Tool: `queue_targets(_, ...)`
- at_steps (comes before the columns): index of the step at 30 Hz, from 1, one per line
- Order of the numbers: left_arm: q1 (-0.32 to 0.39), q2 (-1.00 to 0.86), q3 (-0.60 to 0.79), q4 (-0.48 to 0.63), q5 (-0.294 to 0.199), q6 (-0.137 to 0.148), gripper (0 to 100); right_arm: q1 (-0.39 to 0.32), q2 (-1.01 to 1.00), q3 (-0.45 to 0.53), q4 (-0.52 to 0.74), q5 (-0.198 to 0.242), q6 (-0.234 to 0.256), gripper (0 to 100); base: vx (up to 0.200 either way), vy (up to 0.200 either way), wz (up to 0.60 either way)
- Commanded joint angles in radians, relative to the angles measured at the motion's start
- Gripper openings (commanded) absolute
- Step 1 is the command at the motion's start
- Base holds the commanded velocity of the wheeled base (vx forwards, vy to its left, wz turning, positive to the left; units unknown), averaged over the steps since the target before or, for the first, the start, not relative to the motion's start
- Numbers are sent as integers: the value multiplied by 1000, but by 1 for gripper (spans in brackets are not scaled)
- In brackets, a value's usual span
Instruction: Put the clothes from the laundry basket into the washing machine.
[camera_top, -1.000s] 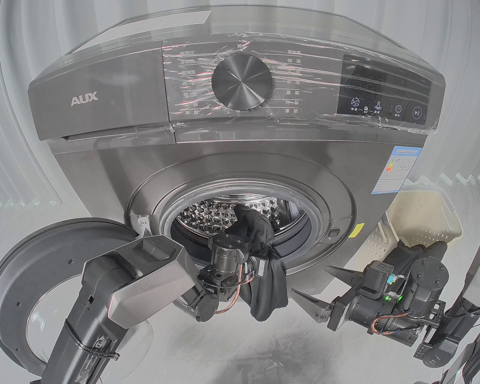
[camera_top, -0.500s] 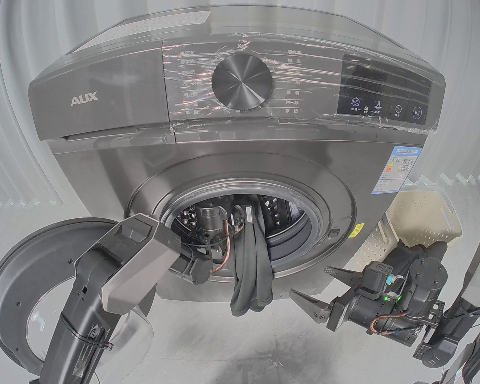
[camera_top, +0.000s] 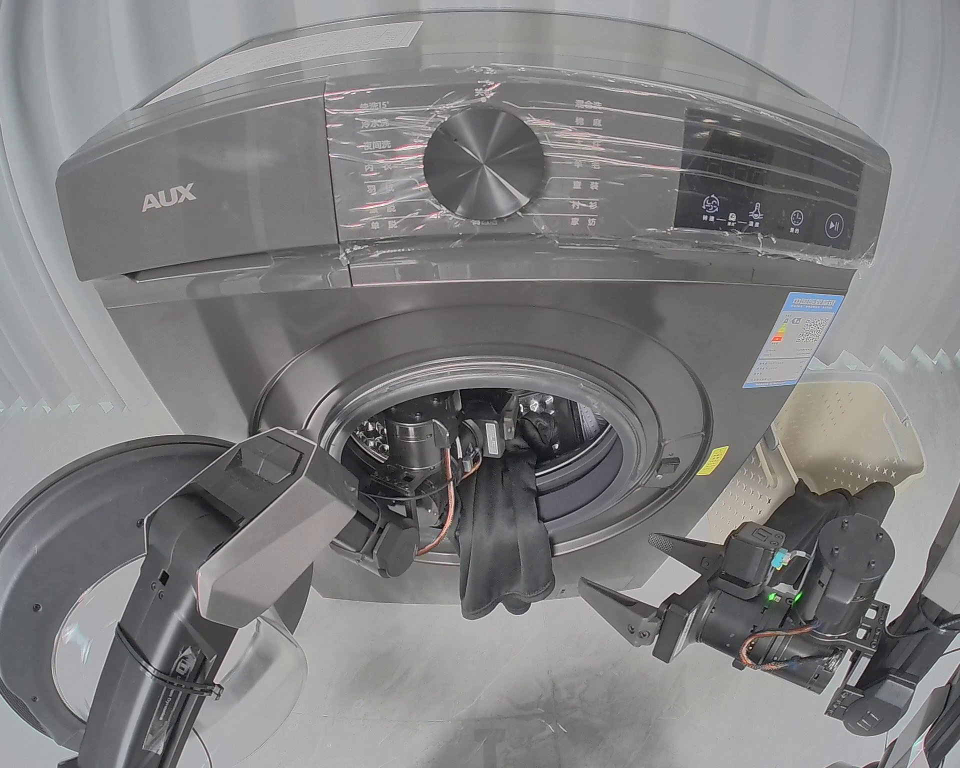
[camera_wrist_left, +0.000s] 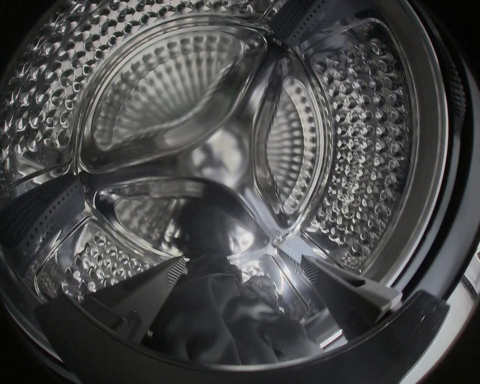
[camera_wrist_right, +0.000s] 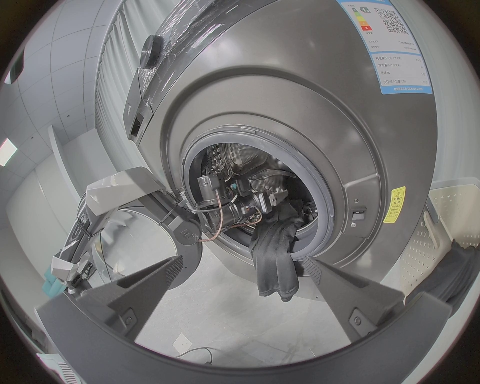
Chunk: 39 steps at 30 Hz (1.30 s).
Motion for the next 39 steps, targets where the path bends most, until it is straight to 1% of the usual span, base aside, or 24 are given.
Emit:
queue_targets(1,-38,-112,197,6,-14,-2,100,0,1,0,0,0,0,100,0,0,0)
queue_targets(2,-40,-118,209,6,-14,-2,100,0,1,0,0,0,0,100,0,0,0)
queue_targets(3,-54,-139,270,7,-23,0,100,0,2,0,0,0,0,100,0,0,0)
queue_targets(4,-61,-147,303,6,-32,0,100,2,2,0,0,0,0,100,0,0,0)
queue_targets(5,-61,-147,303,6,-32,0,100,2,2,0,0,0,0,100,0,0,0)
queue_targets(6,-72,-155,349,4,-54,0,100,2,2,0,0,0,0,100,0,0,0)
queue_targets(10,-75,-145,402,1,-66,9,100,2,1,0,0,0,0,100,0,0,0)
queue_targets(16,-83,-84,399,-5,-69,12,100,2,2,0,0,0,0,100,0,0,0)
queue_targets(19,-86,-55,387,-5,-69,18,100,2,1,0,1,0,0,100,0,0,0)
queue_targets(29,-89,2,332,-5,-63,18,100,2,1,-1,0,0,0,100,0,0,0)
queue_targets(30,-87,0,326,-5,-60,17,0,2,1,-1,0,0,0,100,0,0,0)
queue_targets(37,-78,-14,295,-27,-54,15,0,2,1,-1,0,0,0,100,0,0,0)
queue_targets(39,-75,-17,261,-42,-44,14,0,2,1,-1,0,0,0,100,0,0,0)
